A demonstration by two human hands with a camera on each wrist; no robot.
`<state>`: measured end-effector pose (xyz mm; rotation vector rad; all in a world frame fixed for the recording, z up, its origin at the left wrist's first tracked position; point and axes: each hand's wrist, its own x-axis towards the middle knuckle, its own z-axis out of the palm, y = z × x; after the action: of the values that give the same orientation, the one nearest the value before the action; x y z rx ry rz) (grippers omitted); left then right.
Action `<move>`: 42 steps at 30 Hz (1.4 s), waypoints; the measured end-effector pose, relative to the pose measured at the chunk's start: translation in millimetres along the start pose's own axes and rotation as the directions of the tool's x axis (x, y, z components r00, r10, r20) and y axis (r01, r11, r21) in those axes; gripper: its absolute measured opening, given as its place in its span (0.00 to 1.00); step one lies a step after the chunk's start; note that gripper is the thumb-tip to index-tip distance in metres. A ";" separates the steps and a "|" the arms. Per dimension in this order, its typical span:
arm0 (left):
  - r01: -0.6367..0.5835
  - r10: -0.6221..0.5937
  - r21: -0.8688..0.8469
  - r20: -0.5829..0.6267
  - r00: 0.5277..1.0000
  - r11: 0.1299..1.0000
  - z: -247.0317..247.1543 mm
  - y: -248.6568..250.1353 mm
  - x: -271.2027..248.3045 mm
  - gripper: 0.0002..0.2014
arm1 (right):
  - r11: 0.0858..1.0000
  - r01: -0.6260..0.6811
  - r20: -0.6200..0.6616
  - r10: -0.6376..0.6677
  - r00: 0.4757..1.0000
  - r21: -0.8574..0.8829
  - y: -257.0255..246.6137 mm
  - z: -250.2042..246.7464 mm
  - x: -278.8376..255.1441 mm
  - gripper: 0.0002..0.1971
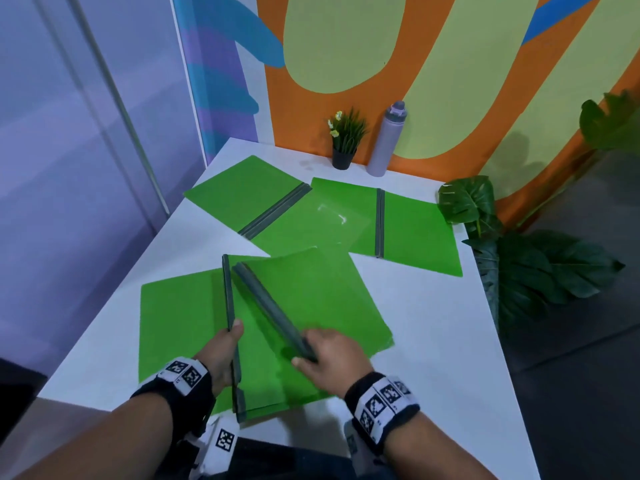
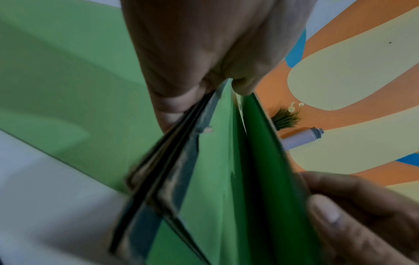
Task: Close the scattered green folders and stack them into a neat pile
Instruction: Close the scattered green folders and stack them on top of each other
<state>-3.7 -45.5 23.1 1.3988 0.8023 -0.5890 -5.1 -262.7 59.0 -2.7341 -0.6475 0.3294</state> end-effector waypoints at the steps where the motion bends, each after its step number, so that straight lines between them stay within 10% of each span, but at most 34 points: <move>1: 0.001 -0.001 0.000 0.005 1.000 1.000 0.7 -0.6 -0.9 0.39 | 0.999 -0.007 0.063 0.003 0.998 0.054 -2.7 8.3 -2.5 0.31; 5: -0.016 0.016 0.067 0.004 1.000 0.998 3.5 -8.4 -2.1 0.42 | 0.997 -0.054 0.079 0.049 0.996 0.061 23.7 26.4 -3.7 0.17; 10: -0.027 0.046 0.322 -0.051 0.998 0.946 -1.2 -19.8 5.5 0.55 | 1.000 0.005 0.279 -0.002 0.960 -0.012 34.2 48.9 -13.3 0.31; 15: -0.066 0.145 0.458 -0.138 0.980 0.887 6.6 -18.9 -0.3 0.35 | 0.995 0.103 0.235 -0.097 0.967 -0.013 21.2 61.9 -15.9 0.35; 18: -0.179 0.215 0.351 -0.066 0.974 0.919 7.5 -12.9 -0.8 0.30 | 0.992 -0.095 0.059 0.090 0.994 0.084 38.2 45.6 -7.5 0.29; 23: -0.399 0.366 0.274 0.166 0.916 0.875 9.8 10.4 -16.4 0.31 | 0.679 -0.519 0.017 0.599 0.800 0.518 83.9 10.0 2.4 0.40; 27: -0.426 0.380 0.193 0.235 0.895 0.884 22.7 20.3 -32.7 0.28 | 0.396 -0.485 0.091 0.694 0.714 0.780 99.2 -6.2 -1.5 0.33; 35: -0.417 0.353 0.246 0.265 0.897 0.875 43.6 20.1 -28.7 0.27 | 0.202 -0.429 0.119 0.782 0.612 0.881 110.4 -7.2 -19.2 0.15; 42: -0.300 0.276 0.879 0.205 0.939 0.371 19.8 -18.2 23.4 0.32 | 0.265 -0.445 0.004 0.856 0.517 0.856 127.2 -4.6 -29.1 0.19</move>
<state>-0.6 -64.7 -6.7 2.4831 0.1070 -0.8033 21.2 -385.5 23.2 -1.8646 0.7744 0.0519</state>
